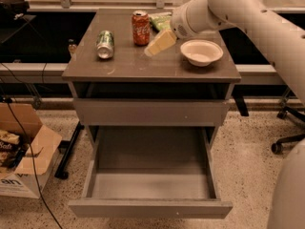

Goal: Place coke can into middle drawer

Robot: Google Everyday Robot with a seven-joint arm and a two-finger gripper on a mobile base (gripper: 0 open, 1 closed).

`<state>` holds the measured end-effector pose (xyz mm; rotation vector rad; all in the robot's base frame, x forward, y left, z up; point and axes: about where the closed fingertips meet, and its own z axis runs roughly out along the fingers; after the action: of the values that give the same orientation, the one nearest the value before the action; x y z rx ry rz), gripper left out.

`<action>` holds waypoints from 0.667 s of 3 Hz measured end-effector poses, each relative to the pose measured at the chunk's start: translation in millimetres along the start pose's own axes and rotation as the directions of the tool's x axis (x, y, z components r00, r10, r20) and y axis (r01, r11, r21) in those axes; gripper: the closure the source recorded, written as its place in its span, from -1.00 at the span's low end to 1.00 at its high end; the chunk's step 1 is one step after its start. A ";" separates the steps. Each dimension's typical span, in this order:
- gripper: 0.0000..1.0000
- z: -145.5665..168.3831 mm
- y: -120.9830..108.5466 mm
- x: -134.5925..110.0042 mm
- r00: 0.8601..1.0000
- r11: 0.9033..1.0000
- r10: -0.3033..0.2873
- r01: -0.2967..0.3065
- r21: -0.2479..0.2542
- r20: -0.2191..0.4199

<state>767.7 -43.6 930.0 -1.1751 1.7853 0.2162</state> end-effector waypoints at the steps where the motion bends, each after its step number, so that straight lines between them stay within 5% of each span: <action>1: -1.00 18.6 -15.8 -8.1 0.997 0.999 0.038 -0.039 0.015 0.072; 2: -1.00 39.5 -25.5 -17.8 0.993 0.999 0.044 -0.045 0.002 0.110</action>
Offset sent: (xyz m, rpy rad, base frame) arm 0.0747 0.0336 0.0118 0.1533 -0.0555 0.0340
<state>813.3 -22.7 931.3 -1.1004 1.7158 0.2972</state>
